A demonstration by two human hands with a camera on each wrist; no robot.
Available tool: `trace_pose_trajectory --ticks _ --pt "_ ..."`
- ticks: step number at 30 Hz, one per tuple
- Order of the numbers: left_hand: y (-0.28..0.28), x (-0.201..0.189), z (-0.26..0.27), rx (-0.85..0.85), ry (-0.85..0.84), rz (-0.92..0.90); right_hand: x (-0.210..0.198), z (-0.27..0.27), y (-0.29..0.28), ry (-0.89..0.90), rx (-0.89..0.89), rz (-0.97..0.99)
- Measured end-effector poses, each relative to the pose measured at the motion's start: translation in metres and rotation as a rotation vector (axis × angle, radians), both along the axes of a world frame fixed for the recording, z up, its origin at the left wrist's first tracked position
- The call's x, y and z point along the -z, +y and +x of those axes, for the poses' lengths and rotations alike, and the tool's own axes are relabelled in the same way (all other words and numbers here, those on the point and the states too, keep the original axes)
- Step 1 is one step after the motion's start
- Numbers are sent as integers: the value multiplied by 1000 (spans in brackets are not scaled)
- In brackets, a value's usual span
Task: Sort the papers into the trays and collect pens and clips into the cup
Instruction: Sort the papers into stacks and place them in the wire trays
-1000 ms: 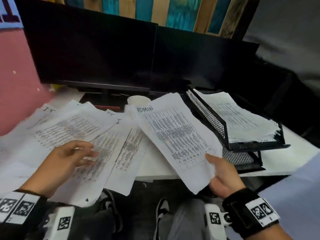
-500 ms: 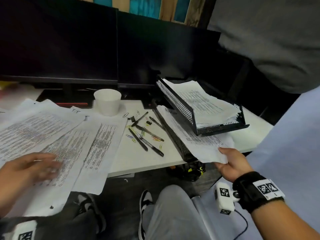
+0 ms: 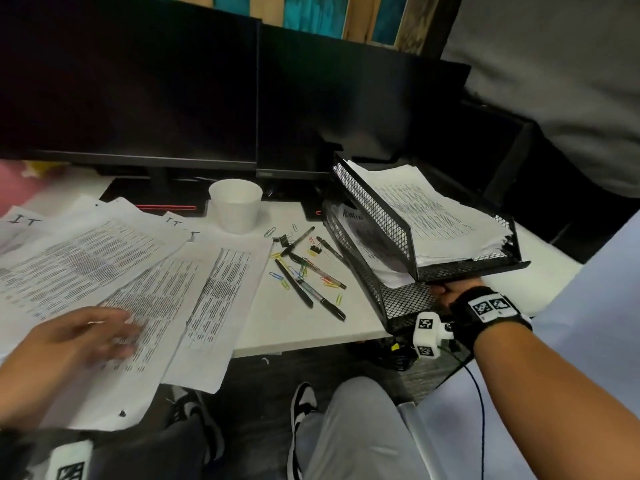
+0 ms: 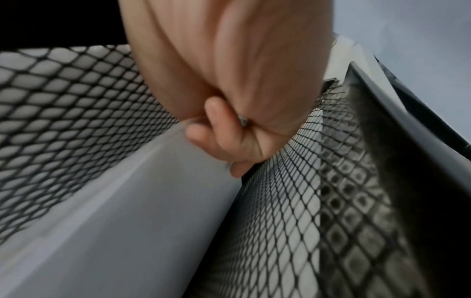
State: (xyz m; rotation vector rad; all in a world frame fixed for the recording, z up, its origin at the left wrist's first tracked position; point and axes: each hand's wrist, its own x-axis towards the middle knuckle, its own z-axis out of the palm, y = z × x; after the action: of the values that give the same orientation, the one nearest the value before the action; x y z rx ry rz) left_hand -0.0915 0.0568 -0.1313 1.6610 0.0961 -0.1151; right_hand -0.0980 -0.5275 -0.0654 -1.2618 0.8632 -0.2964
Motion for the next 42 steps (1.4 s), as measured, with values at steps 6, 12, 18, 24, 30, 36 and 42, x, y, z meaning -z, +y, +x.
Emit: trace_pose_trajectory --ticks 6,12,18,24,30,36,42 --pt "-14 -19 -13 -60 -5 -44 1 -14 9 -10 99 -244" --pt "-11 -19 -12 -34 -11 12 10 -43 31 -211 310 -282" --pt "-22 -30 -19 -20 -40 62 -2 -58 128 -136 -295 -39" --pt "-23 -36 -21 -34 -14 131 -18 -29 235 -145 -764 133" --pt "-24 -31 -21 -12 -30 204 -4 25 313 -37 -743 214" --pt "-30 -34 -21 0 -24 178 2 51 351 94 -873 9" --pt "-14 -49 -19 -62 -105 264 8 53 350 51 -978 -285"
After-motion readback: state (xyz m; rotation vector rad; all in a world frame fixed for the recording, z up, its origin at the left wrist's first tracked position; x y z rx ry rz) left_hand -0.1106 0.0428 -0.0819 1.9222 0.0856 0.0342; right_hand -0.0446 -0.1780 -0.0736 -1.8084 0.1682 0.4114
